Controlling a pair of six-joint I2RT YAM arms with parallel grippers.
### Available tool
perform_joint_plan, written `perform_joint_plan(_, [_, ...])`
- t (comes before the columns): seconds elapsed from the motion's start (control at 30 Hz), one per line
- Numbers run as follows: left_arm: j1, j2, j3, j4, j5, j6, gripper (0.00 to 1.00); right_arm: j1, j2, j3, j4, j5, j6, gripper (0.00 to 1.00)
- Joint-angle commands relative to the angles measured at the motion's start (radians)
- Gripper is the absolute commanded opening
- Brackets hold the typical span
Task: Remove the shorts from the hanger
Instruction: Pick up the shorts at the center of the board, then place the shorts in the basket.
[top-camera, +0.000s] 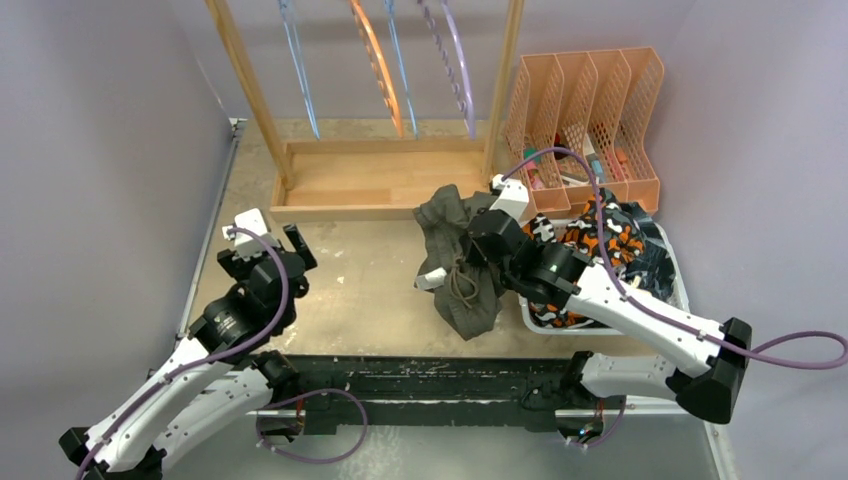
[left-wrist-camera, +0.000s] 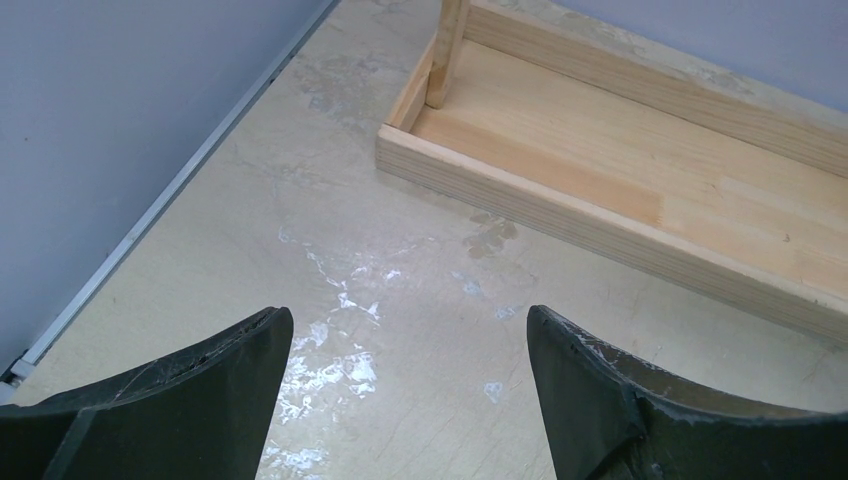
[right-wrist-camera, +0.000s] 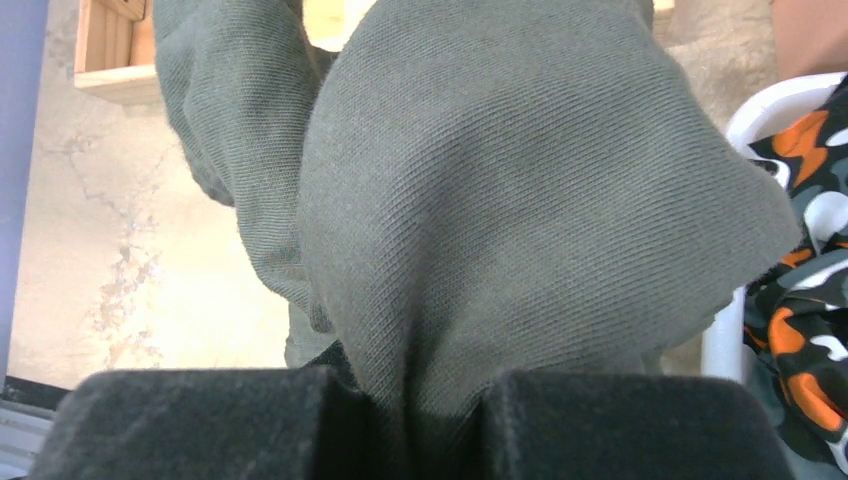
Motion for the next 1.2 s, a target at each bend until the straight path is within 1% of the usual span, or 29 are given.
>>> perform_joint_plan(0.0, [0.003,-0.017,0.021,0.017,-0.018,0.009,0.87,0.0,-0.028,0.098,-0.176,0.098,0.088,0.0])
perform_joint_plan(0.23, [0.002,-0.01,0.021,0.021,-0.008,0.014,0.87,-0.001,-0.147,0.163,-0.304,0.14,0.13,0.0])
perform_joint_plan(0.3, [0.003,-0.01,0.023,0.022,0.002,0.019,0.86,-0.002,-0.187,0.194,-0.31,0.164,0.118,0.0])
perform_joint_plan(0.33, [0.003,-0.013,0.023,0.021,0.006,0.017,0.87,-0.003,-0.2,0.22,-0.321,0.187,0.119,0.0])
perform_joint_plan(0.4, [0.003,-0.024,0.021,0.022,0.006,0.015,0.86,-0.005,-0.216,0.286,-0.395,0.249,0.163,0.0])
perform_joint_plan(0.53, [0.004,-0.043,0.017,0.023,-0.009,0.013,0.88,-0.006,-0.179,0.419,-0.527,0.407,0.135,0.0])
perform_joint_plan(0.6, [0.004,-0.053,0.015,0.029,-0.012,0.013,0.9,-0.005,-0.133,0.505,-0.611,0.458,0.145,0.0])
perform_joint_plan(0.67, [0.004,-0.063,0.01,0.036,-0.012,0.013,0.9,-0.006,-0.095,0.557,-0.677,0.508,0.152,0.0])
perform_joint_plan(0.77, [0.004,-0.069,0.006,0.036,-0.018,0.011,0.9,-0.006,-0.073,0.574,-0.683,0.538,0.118,0.0])
perform_joint_plan(0.93, [0.003,-0.056,0.011,0.025,-0.024,0.003,0.91,-0.035,-0.1,0.498,-0.674,0.533,0.112,0.0])
perform_joint_plan(1.0, [0.003,-0.05,0.011,0.025,-0.023,0.002,0.9,-0.085,-0.099,0.458,-0.635,0.506,0.05,0.0])
perform_joint_plan(1.07, [0.003,-0.04,0.014,0.023,-0.021,0.004,0.9,-0.18,-0.089,0.418,-0.593,0.458,-0.012,0.0])
perform_joint_plan(1.13, [0.004,-0.033,0.017,0.018,-0.019,0.003,0.91,-0.273,-0.087,0.368,-0.497,0.382,-0.13,0.0])
perform_joint_plan(1.17, [0.003,-0.031,0.018,0.014,-0.02,0.0,0.91,-0.311,-0.085,0.35,-0.457,0.345,-0.164,0.0])
